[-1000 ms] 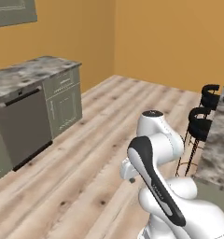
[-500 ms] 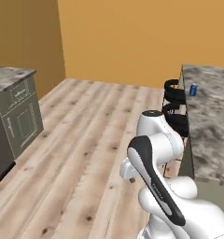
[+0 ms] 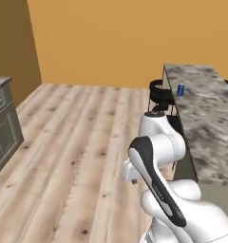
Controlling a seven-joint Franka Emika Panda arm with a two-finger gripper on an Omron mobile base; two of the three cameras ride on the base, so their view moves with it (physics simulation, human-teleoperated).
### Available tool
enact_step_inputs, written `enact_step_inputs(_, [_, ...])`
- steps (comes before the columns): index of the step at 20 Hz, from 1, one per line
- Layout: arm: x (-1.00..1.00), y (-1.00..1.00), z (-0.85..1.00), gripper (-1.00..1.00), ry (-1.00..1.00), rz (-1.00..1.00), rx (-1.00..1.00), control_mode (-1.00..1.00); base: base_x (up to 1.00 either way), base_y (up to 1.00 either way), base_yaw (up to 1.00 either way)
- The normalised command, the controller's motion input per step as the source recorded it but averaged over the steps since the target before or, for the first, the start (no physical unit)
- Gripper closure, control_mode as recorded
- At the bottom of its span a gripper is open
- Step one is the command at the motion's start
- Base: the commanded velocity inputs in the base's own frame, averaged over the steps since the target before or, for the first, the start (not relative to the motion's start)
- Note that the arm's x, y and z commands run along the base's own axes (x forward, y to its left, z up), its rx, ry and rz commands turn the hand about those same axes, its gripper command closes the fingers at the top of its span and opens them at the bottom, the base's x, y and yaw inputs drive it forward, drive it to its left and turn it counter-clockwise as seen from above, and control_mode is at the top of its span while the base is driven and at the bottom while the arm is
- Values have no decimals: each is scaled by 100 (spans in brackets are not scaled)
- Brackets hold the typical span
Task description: Four empty soda cans are scattered around the kitchen. Gather all the cans and cluster them next to the stove for recycling.
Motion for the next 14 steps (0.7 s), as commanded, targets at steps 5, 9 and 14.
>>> enact_step_inputs(5, [0,0,0,-100,0,0,0,100,75,23,-10])
enact_step_inputs(9, [0,0,0,-100,0,0,0,100,75,21,-6])
enact_step_inputs(14, [0,0,0,-100,0,0,0,100,59,40,-13])
